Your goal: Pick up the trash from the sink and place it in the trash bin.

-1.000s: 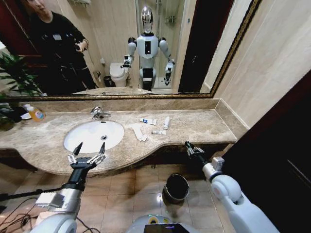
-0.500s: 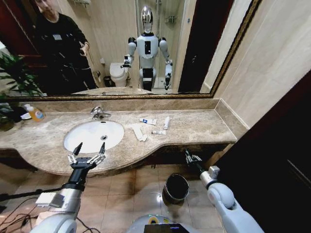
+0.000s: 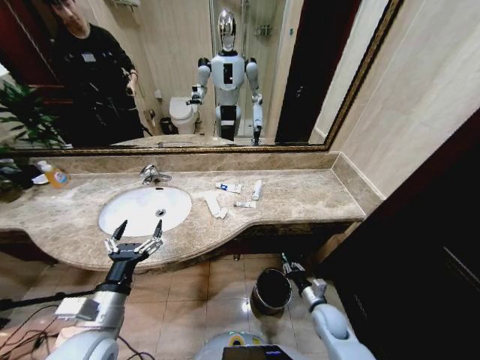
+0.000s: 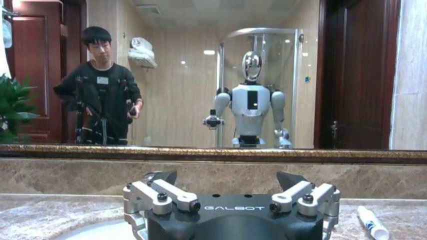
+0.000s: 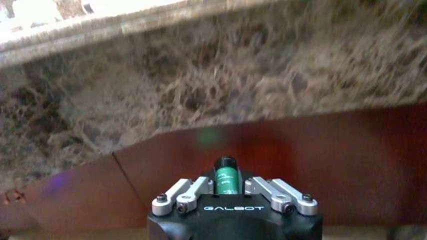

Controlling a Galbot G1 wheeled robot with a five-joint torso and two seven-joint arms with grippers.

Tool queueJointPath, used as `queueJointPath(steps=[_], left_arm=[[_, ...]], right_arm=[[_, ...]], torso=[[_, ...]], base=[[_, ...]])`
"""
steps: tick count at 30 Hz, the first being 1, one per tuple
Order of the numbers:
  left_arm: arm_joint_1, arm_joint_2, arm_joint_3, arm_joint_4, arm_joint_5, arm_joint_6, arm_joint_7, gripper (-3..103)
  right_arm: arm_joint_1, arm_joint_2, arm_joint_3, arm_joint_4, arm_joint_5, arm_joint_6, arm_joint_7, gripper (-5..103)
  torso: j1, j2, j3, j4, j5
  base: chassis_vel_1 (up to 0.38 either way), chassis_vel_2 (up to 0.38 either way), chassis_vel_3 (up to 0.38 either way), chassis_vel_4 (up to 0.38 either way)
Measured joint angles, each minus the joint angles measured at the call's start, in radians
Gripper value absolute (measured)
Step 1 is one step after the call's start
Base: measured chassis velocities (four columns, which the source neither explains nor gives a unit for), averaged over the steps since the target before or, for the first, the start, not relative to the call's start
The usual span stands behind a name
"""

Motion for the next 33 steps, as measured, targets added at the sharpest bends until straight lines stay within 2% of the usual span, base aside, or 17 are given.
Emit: queueJointPath(steps=[8, 17, 31, 33], left_arm=[[0.000, 0.000, 0.000, 0.000, 0.000, 0.000, 0.000, 100], [0.000, 0.000, 0.000, 0.000, 0.000, 0.000, 0.000, 100], [0.000, 0.000, 0.000, 0.000, 0.000, 0.000, 0.000, 100], [0.000, 0.000, 0.000, 0.000, 0.000, 0.000, 0.000, 100]], right_arm=[[0.032, 0.040, 0.006, -0.055, 0.001, -0.052, -0.003, 19], [0.081, 0.059, 0.024, -0.189, -0.006, -0.060, 0.016, 19], [0.111, 0.063, 0.022, -0.218, -0.008, -0.091, 0.049, 16], [0.115, 0.063, 0.021, -0.221, -0.023, -0.087, 0.058, 26]], torso=[[0.000, 0.000, 0.000, 0.0001, -0.0003], [0.000, 0.000, 0.000, 0.0000, -0.0002], [0.000, 0.000, 0.000, 0.0001, -0.0002], [0.000, 0.000, 0.000, 0.0001, -0.0002]], base=[[0.000, 0.000, 0.000, 0.000], [0.000, 0.000, 0.000, 0.000], [0.000, 0.000, 0.000, 0.000], [0.000, 0.000, 0.000, 0.000]])
